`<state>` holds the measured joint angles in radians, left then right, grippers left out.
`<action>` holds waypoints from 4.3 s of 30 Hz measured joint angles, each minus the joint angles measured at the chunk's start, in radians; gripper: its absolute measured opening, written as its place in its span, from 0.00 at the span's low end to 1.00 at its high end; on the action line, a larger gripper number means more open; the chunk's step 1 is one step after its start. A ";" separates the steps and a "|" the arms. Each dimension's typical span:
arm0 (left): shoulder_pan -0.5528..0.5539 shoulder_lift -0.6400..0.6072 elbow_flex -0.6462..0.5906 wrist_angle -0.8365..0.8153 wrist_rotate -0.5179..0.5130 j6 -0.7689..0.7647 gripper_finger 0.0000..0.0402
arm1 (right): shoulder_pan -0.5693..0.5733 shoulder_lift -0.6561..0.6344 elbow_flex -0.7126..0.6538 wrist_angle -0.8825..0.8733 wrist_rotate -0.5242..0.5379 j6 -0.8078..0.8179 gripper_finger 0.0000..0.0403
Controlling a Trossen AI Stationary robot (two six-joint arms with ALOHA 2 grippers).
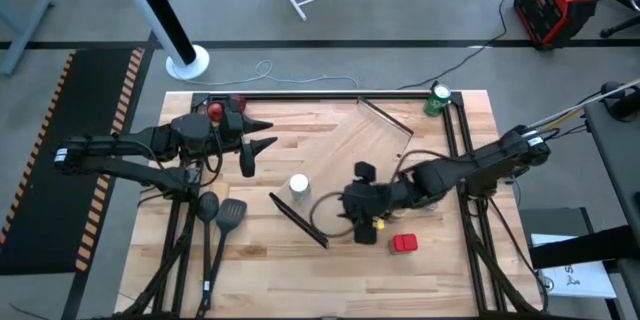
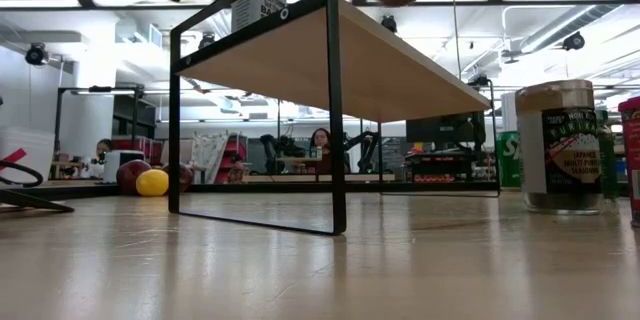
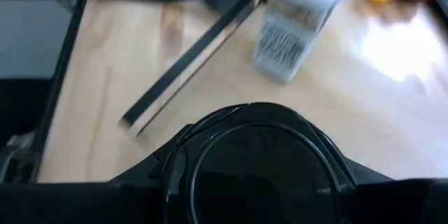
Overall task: Shelf spices
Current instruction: Remove the black seasoning bottle from the shelf, then remove the white seasoning bottle from the shelf
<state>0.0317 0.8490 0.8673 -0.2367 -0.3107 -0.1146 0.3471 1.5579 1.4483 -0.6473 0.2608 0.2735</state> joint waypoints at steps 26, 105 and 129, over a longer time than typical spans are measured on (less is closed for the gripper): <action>0.000 -0.010 0.000 0.079 0.000 0.009 0.42 | 0.392 0.144 -0.332 0.373 0.305 0.551 0.40; -0.005 0.066 0.000 -0.082 0.164 -0.007 0.37 | -0.182 0.183 -0.067 0.615 0.019 -0.101 0.90; -0.005 0.066 0.000 -0.077 0.164 -0.007 0.36 | -0.237 0.182 -0.068 0.628 -0.061 -0.110 0.54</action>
<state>0.0269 0.9150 0.8669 -0.3141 -0.1467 -0.1211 0.1097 1.7397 1.3808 -0.0193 0.1997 0.1631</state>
